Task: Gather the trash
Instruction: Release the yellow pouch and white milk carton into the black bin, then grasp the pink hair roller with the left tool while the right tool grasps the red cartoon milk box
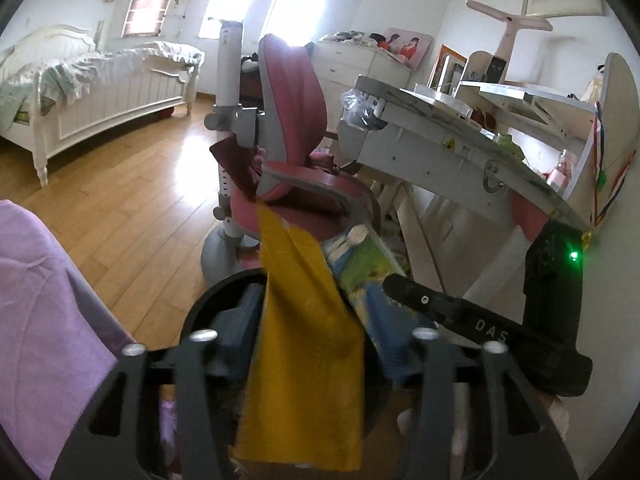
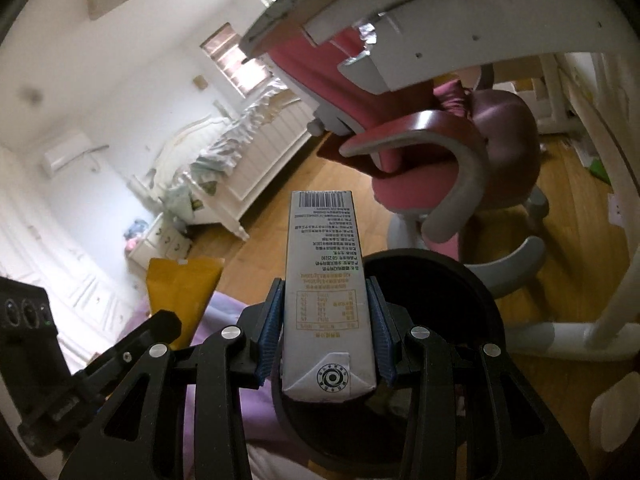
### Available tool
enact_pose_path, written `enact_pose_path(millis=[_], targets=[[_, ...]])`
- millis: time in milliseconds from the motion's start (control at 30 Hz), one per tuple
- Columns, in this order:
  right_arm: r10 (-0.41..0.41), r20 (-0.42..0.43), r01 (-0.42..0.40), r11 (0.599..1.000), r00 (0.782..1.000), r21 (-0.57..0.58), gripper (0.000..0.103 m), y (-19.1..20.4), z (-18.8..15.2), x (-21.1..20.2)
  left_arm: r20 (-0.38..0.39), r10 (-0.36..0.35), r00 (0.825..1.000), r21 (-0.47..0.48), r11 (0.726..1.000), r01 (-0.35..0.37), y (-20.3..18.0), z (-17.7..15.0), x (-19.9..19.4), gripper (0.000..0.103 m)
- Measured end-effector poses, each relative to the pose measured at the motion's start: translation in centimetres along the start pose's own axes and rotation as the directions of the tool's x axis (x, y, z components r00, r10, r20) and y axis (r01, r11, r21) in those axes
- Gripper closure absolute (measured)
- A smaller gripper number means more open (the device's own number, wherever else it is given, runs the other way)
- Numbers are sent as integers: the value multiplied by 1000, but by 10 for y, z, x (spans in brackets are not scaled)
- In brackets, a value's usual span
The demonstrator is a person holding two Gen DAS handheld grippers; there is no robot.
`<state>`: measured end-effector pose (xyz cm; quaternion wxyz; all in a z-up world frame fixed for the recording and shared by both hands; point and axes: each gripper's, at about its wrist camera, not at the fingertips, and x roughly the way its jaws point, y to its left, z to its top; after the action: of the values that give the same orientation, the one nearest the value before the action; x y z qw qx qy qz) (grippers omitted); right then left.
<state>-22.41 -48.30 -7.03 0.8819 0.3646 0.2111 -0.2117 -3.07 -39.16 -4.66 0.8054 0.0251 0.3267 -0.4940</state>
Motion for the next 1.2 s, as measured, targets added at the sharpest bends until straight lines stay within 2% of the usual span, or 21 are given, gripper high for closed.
enact_pose_path(millis=[33,67,133,200,367,533,700,833,933,1067,1133,1167,1200], targets=[[-4,-4,4,1000,1000,6,60,-1,0,0,13,0,1000,-2,1000,0,-1,1,-1,19],[-5,-4,5,1000,1000,10,57,-3,0,0,32,-6,999,-2,1000,6,-1,2,-4,15],[-11,2,11,1000,1000,17,35,-2,1,-3,49,-16,999,8,1000,15,-2,3,-8,14],[-25,29,24,999,999,27,22,-2,2,-8,48,-10,999,15,1000,9,-3,4,-11,11],[-29,38,28,999,999,27,22,8,2,-9,70,-4,998,5,1000,3,5,4,-31,11],[1,7,-1,1000,1000,-19,22,39,-2,0,108,32,994,-41,999,-28,29,0,-67,7],[65,-51,-70,993,997,-91,22,88,-12,18,145,129,981,-131,985,-110,77,-15,-120,7],[135,-118,-154,973,984,-170,22,140,-25,36,176,235,956,-206,959,-197,121,-32,-170,7],[198,-185,-240,938,963,-249,22,191,-40,50,183,315,931,-245,932,-267,157,-48,-211,7],[277,-297,-375,857,914,-353,22,266,-65,71,161,438,885,-245,886,-394,213,-71,-263,7],[308,-367,-454,782,878,-428,22,310,-82,82,121,490,863,-226,860,-457,237,-79,-279,7],[315,-388,-477,751,866,-456,22,326,-88,86,85,516,853,-204,847,-492,255,-83,-287,7],[324,-428,-520,690,844,-502,22,352,-97,93,60,530,846,-187,839,-512,266,-85,-291,7]])
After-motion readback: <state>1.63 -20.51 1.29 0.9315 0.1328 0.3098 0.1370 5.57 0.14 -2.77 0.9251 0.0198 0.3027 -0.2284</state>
